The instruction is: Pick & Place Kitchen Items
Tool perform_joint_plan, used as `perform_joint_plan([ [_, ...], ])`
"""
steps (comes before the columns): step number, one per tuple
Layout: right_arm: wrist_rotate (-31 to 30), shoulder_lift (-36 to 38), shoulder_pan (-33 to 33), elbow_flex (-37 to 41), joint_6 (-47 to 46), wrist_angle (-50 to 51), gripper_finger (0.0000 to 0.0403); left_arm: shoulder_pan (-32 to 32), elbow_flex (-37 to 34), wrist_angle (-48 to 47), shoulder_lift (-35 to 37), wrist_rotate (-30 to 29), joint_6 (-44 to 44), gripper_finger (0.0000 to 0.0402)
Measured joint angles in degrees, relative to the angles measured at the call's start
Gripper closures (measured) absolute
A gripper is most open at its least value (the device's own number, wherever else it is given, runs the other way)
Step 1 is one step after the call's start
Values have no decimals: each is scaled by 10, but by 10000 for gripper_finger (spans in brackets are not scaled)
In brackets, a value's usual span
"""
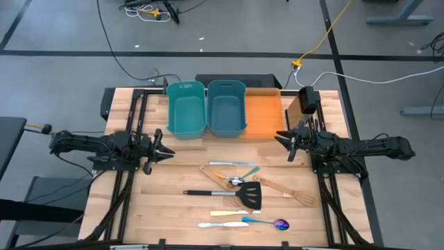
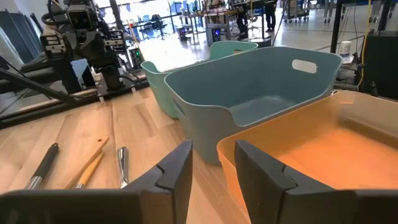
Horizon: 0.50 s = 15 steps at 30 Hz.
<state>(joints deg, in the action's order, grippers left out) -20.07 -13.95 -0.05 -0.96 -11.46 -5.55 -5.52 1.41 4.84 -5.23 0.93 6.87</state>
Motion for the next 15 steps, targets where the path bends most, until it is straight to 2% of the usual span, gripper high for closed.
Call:
perform_joint_plan([
  [15, 0, 0, 0, 0, 0, 0, 272, 0, 0, 27, 0, -12, 0, 340],
])
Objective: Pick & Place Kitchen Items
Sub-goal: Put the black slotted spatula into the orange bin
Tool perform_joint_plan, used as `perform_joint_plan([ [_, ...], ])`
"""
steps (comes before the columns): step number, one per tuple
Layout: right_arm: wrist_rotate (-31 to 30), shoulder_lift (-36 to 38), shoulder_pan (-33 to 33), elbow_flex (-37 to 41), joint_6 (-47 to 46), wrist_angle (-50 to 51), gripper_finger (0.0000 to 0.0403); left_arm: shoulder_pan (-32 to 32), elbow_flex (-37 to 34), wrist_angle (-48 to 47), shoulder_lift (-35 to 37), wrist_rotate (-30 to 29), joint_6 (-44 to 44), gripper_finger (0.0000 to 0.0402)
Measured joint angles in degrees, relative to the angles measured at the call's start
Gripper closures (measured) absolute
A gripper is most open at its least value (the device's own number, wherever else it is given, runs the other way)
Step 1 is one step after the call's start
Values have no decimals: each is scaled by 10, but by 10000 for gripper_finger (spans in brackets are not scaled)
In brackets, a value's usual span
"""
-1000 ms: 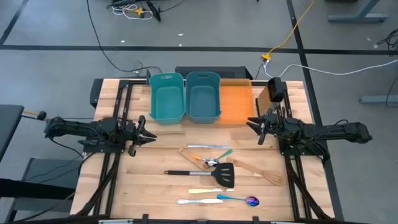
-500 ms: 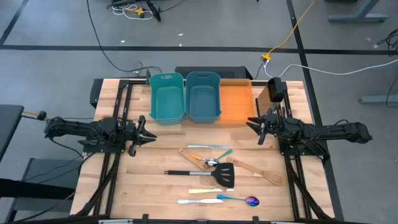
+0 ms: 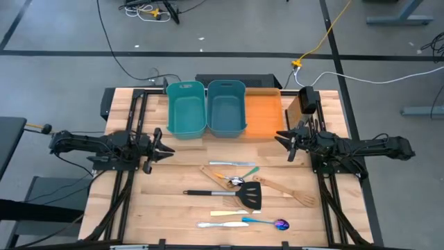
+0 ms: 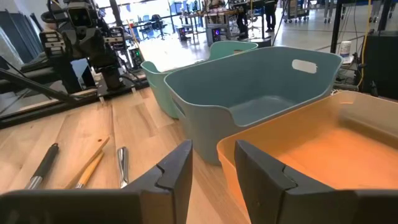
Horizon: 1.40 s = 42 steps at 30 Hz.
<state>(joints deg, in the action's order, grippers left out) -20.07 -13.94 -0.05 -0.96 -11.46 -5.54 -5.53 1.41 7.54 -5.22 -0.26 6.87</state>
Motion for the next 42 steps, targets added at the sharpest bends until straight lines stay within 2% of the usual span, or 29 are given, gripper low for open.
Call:
perform_joint_plan([
  [7, 0, 0, 0, 0, 0, -8, 272, 0, 0, 27, -11, -27, 15, 340],
  [12, 7, 0, 0, 0, 0, -21, 272, -6, 1, 105, -66, -26, 11, 340],
  [16, 17, 0, 0, 0, -1, -24, 272, -21, 37, 123, -158, -27, -12, 340],
  [21, 17, 0, 0, 0, -30, -25, 272, -47, 121, 114, -315, -30, -16, 339],
  [27, 17, 0, 0, 0, -82, -26, 272, -94, 253, -27, -476, -16, -5, 340],
  [31, 16, 0, 0, 0, -78, -27, 272, -134, 315, -54, -555, -24, 30, 340],
  [37, 16, 0, 0, 0, -76, -31, 272, -192, 360, -58, -653, -47, 90, 340],
  [42, 15, 0, 0, 0, -73, -55, 272, -229, 384, -57, -715, -111, 141, 340],
])
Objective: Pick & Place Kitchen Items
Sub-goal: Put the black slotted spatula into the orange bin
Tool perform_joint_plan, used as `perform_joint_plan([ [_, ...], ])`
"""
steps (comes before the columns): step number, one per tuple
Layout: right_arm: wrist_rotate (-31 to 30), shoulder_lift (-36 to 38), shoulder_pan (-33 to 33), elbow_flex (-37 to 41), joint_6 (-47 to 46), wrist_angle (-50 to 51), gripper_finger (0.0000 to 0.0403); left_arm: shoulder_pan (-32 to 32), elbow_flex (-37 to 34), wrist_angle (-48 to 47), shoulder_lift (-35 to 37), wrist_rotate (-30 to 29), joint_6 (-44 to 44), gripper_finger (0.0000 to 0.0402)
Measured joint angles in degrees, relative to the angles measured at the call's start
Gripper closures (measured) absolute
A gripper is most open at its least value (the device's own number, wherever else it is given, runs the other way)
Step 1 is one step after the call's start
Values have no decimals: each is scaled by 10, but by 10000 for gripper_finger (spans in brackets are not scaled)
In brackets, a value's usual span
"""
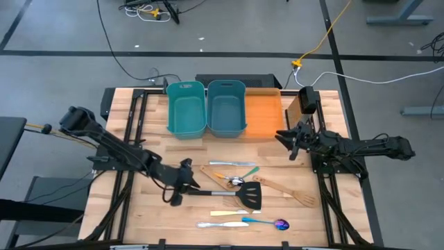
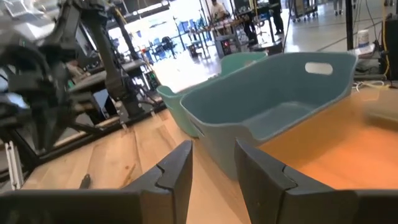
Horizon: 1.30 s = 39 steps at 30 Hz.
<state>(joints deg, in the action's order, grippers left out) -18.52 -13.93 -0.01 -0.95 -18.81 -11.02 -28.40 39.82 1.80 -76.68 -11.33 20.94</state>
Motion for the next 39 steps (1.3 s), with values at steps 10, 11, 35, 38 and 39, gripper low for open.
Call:
perform_joint_plan([
  [10, 0, 0, 0, 0, 3, -19, 272, -24, 81, -45, -128, -41, 25, 328],
  [11, 0, 0, 0, 0, 3, -20, 272, -24, 92, -57, -140, -41, 25, 325],
  [35, 1, 0, 0, 0, 3, -29, 272, -8, 166, -154, -247, -50, 44, 247],
  [38, 1, 0, 0, 0, 9, -29, 272, -5, 166, -156, -247, -44, 44, 234],
  [39, 1, 0, 0, 0, 11, -29, 272, -3, 166, -157, -247, -41, 44, 230],
])
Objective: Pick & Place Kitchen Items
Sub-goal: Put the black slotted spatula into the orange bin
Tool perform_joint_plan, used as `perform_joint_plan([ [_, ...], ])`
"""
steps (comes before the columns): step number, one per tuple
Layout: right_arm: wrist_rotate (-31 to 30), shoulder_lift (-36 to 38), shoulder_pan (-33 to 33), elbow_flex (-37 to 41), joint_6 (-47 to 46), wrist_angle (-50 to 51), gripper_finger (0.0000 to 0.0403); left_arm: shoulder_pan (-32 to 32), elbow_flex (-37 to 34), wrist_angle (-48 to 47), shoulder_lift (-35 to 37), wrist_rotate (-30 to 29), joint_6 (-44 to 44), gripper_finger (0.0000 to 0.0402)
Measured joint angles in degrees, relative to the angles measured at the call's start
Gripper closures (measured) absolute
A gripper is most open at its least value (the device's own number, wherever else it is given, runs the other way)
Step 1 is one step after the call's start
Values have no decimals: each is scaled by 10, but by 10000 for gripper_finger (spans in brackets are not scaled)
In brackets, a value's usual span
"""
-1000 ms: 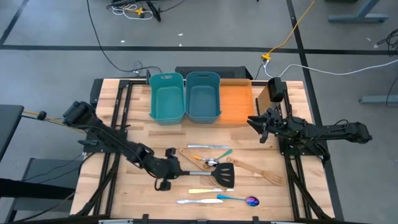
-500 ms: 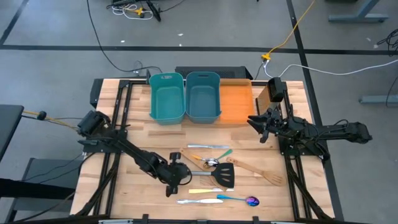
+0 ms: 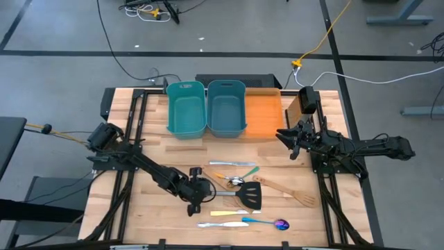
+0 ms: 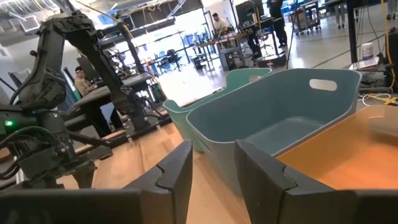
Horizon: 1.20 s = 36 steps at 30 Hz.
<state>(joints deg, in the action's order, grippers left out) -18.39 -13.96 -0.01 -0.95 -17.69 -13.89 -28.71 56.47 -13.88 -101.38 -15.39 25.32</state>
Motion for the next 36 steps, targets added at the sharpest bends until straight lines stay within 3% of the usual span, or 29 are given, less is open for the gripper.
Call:
perform_joint_plan([
  [18, 0, 0, 0, 0, 2, 0, 272, 0, -1, -11, 0, 0, 26, 218],
  [30, 0, 0, 0, 0, 2, 2, 272, -1, 1, 0, -50, -7, 41, 219],
  [33, 0, 0, 0, 0, 2, 3, 272, 0, 1, -1, -51, -14, 46, 230],
  [36, 0, 0, 0, 0, 2, 2, 272, -1, 1, -2, -52, -17, 51, 265],
])
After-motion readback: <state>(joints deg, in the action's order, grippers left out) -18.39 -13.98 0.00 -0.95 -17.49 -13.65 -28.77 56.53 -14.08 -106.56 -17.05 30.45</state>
